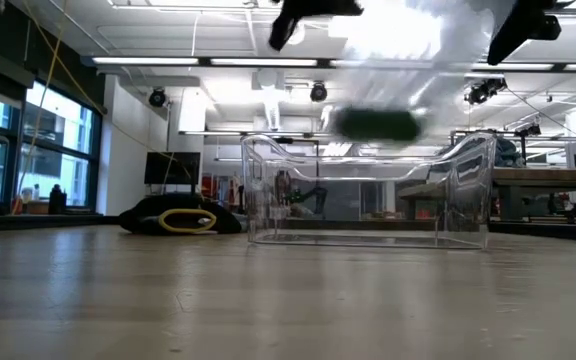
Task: Roll bandage
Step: Put the transparent zip bag into the transparent bin
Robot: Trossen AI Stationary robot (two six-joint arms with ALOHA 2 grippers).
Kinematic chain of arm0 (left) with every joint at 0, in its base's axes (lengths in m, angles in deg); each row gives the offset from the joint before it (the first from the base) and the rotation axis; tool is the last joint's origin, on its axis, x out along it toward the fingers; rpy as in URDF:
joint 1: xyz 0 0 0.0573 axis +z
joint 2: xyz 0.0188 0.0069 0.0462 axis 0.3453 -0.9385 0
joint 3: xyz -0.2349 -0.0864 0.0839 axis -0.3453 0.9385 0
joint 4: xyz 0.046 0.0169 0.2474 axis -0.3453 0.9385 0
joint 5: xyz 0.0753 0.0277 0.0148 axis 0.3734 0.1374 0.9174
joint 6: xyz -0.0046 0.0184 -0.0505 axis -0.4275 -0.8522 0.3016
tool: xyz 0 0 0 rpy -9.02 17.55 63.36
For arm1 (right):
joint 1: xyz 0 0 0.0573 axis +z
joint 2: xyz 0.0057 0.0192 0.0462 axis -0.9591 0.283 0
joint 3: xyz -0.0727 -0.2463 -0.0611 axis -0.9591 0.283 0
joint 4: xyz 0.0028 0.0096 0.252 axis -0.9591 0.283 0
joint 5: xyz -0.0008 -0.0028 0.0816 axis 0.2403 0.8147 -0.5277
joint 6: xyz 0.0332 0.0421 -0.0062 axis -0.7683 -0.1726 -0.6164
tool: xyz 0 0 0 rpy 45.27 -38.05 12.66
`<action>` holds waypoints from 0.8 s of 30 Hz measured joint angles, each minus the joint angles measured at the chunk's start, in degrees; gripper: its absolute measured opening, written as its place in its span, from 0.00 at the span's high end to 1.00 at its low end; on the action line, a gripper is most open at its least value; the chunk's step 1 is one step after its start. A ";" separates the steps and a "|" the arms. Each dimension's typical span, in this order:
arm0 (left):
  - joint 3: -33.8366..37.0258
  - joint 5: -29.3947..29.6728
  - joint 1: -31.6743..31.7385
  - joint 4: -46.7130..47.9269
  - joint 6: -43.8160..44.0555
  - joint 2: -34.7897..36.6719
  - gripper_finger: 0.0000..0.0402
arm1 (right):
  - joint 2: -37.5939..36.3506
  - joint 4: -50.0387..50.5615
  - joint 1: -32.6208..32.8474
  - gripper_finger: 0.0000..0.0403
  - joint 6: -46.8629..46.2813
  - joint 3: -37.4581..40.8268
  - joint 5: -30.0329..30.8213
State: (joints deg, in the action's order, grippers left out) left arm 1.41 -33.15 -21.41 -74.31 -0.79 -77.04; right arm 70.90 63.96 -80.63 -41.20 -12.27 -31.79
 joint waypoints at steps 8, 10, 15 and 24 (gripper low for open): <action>-0.11 -1.03 0.58 -2.46 2.53 -0.12 1.00 | -0.02 1.60 0.00 1.00 0.67 0.00 0.15; -0.11 -0.97 0.61 0.66 2.41 -0.61 1.00 | -0.02 1.82 0.00 1.00 1.19 0.00 0.14; -0.04 1.02 -0.17 3.99 1.90 -1.85 1.00 | 0.00 1.89 0.00 1.00 1.51 0.00 0.14; 0.00 8.95 -0.37 16.62 6.07 -2.25 1.00 | -0.15 1.95 0.00 1.00 1.45 0.00 0.15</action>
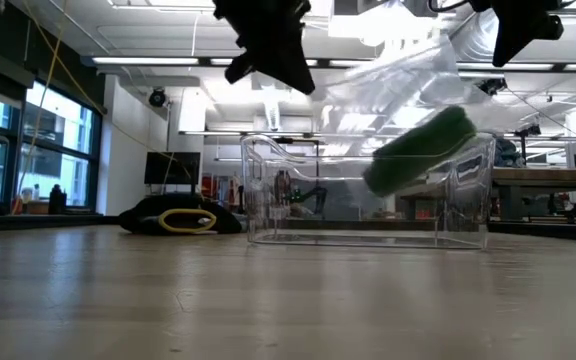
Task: Roll bandage
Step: Put the transparent zip bag into the transparent bin, then return to Home Position
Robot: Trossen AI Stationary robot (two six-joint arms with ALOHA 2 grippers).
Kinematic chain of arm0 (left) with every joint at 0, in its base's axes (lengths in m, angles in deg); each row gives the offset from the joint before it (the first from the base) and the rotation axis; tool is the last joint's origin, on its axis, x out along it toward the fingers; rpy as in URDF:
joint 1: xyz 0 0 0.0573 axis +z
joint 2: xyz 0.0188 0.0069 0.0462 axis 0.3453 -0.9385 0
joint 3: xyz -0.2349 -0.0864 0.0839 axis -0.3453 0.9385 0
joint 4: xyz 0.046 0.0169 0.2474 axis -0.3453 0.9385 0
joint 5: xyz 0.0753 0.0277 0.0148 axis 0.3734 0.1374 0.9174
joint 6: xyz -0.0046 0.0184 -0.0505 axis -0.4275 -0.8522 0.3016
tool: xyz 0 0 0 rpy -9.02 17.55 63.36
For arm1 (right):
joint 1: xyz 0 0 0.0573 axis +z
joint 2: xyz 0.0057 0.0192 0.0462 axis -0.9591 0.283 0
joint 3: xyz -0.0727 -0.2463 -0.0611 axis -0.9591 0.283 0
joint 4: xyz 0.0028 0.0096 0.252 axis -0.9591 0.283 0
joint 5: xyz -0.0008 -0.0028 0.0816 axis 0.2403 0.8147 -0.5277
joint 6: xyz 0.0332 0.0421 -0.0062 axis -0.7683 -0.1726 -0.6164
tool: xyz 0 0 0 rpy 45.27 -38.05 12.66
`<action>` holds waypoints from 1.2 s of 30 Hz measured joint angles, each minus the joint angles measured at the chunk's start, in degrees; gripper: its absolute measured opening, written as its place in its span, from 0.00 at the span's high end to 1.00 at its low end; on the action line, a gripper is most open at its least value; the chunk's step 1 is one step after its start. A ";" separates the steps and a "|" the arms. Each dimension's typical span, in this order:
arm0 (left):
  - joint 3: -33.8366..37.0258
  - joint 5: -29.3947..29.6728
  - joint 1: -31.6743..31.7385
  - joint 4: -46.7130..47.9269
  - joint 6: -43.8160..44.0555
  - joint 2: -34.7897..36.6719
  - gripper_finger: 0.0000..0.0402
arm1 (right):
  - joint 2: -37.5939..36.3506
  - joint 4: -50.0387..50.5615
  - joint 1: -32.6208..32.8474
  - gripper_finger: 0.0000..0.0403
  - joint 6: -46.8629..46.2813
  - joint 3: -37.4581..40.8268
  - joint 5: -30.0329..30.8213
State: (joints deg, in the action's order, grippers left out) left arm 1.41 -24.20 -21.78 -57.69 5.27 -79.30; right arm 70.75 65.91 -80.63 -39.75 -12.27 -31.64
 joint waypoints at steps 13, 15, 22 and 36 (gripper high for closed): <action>-0.09 1.28 0.11 7.43 -9.06 -2.97 1.00 | -0.02 -0.04 0.00 1.00 0.05 0.00 0.16; -0.09 0.86 0.13 7.59 -10.55 -4.58 1.00 | -0.02 -0.04 0.00 1.00 0.05 0.00 0.15; -0.07 -2.02 0.57 7.86 -17.89 -8.73 0.94 | -0.02 -0.09 0.00 1.00 0.05 0.00 0.17; -5.51 -6.70 2.13 15.57 -28.22 -2.06 0.53 | -0.02 -0.17 0.00 1.00 0.45 0.00 -0.03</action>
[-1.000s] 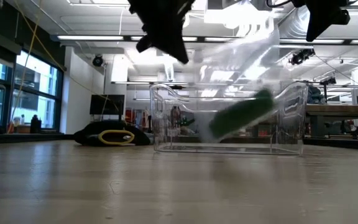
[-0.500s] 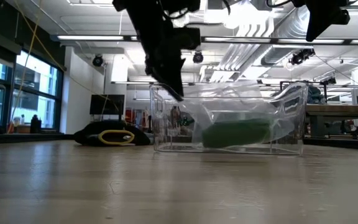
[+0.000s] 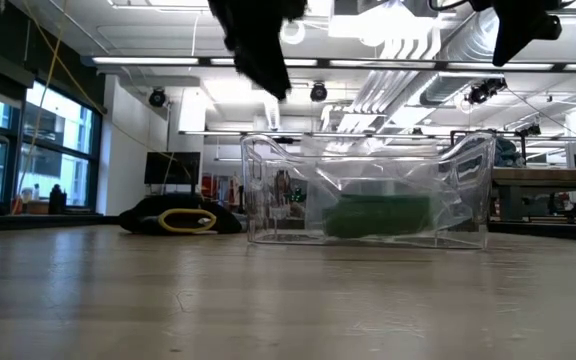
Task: Roll bandage
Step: Return to Home Position
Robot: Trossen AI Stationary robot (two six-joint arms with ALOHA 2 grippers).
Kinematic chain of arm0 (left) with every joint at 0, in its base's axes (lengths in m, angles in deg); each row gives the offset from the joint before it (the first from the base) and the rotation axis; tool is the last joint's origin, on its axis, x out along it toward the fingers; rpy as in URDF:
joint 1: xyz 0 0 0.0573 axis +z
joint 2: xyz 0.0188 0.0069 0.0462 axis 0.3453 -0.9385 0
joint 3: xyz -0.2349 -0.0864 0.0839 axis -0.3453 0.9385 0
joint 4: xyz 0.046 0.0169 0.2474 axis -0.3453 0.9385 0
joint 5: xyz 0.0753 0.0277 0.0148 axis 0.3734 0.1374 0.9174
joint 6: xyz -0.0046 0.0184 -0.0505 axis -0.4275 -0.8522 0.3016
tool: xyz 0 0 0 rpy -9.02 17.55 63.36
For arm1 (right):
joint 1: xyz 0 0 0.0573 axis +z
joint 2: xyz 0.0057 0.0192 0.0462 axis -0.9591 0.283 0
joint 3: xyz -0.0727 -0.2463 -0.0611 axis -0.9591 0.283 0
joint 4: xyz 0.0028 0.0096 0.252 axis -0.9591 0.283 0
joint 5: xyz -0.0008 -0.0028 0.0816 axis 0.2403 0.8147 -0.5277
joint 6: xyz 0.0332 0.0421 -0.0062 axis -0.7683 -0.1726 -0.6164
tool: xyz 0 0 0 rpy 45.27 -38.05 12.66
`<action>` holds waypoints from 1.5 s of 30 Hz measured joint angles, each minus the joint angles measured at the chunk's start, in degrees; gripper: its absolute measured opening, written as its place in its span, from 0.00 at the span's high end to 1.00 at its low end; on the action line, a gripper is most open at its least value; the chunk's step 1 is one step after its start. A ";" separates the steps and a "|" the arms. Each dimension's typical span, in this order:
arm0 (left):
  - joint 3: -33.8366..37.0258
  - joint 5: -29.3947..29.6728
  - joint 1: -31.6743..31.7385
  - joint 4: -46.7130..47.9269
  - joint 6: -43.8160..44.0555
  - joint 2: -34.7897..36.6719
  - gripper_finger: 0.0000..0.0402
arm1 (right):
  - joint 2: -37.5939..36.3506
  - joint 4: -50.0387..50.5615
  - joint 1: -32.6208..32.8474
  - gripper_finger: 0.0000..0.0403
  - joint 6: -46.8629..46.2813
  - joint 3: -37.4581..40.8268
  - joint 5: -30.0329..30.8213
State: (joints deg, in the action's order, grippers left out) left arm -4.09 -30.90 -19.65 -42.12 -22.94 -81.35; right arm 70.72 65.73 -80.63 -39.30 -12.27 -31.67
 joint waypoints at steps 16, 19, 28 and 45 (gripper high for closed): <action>43.39 -1.43 1.50 -40.13 24.23 38.97 0.48 | -21.19 -14.22 4.74 1.00 -12.93 15.35 -7.21; 52.60 -1.37 1.10 -47.45 26.50 43.59 0.48 | -25.45 -21.61 6.43 1.00 -19.68 21.36 -8.01; 75.34 -1.47 1.48 -67.14 29.36 52.98 0.49 | -23.67 -40.74 7.41 1.00 -22.87 32.40 -7.79; 87.03 -2.51 1.63 -65.59 33.57 54.30 0.49 | -30.20 -35.61 8.07 1.00 -16.67 32.87 -0.38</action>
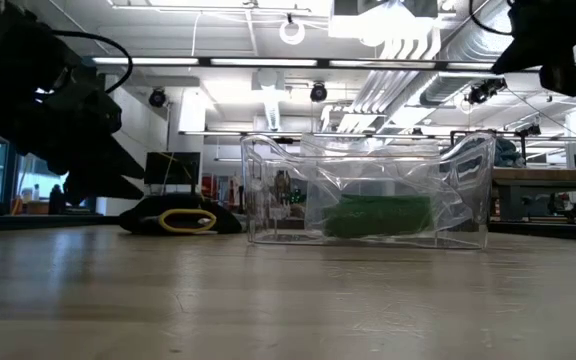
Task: Roll bandage
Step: Return to Home Position
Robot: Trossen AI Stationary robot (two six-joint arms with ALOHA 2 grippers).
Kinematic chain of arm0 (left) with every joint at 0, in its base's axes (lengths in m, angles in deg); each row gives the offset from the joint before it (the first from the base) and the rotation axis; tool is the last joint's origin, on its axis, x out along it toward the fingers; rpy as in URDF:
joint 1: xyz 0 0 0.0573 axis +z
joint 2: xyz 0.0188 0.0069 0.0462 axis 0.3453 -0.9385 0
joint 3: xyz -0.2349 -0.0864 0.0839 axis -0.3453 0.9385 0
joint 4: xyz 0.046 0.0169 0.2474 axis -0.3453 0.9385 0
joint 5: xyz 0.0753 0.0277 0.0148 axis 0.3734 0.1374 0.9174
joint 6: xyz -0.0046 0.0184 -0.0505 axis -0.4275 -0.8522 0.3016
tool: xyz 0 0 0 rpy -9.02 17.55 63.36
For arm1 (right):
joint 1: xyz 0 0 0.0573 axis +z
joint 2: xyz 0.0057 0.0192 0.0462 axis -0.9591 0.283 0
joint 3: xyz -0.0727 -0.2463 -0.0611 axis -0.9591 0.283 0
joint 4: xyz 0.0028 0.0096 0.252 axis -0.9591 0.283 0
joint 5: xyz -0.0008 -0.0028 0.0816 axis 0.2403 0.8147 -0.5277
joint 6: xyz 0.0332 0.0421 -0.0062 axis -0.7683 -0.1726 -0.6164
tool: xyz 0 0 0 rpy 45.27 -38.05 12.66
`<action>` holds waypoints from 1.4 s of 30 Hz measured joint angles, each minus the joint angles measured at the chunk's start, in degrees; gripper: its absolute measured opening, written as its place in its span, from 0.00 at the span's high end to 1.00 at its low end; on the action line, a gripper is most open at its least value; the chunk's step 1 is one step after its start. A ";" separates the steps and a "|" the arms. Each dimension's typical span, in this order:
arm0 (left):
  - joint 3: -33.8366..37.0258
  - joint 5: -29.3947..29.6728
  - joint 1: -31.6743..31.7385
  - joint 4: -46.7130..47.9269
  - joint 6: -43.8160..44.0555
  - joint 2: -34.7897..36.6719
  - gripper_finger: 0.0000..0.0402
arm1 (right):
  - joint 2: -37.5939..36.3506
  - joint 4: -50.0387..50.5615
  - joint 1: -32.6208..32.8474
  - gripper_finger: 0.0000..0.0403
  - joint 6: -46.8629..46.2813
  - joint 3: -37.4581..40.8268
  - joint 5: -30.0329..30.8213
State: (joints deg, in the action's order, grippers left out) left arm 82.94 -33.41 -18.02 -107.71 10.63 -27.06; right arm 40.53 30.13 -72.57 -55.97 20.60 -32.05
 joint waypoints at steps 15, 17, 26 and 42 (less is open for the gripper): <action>0.00 -0.75 0.00 0.52 -1.56 -0.01 0.49 | -14.02 -60.19 2.70 1.00 14.38 32.71 -5.68; 0.00 -0.73 0.00 0.52 -1.51 -0.01 0.49 | -14.13 -66.60 3.13 1.00 14.75 35.44 -7.84; 0.00 -0.73 0.00 0.52 -1.59 -0.03 0.49 | -14.10 -63.96 4.78 1.00 36.76 39.43 -9.03; 0.00 -0.64 -0.02 0.50 -1.60 -0.03 0.49 | -25.91 -48.75 2.37 1.00 45.82 39.45 -24.97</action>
State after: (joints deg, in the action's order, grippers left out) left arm 82.94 -34.05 -18.05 -107.21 9.03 -27.09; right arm 14.62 -18.62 -70.19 -10.15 60.06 -57.02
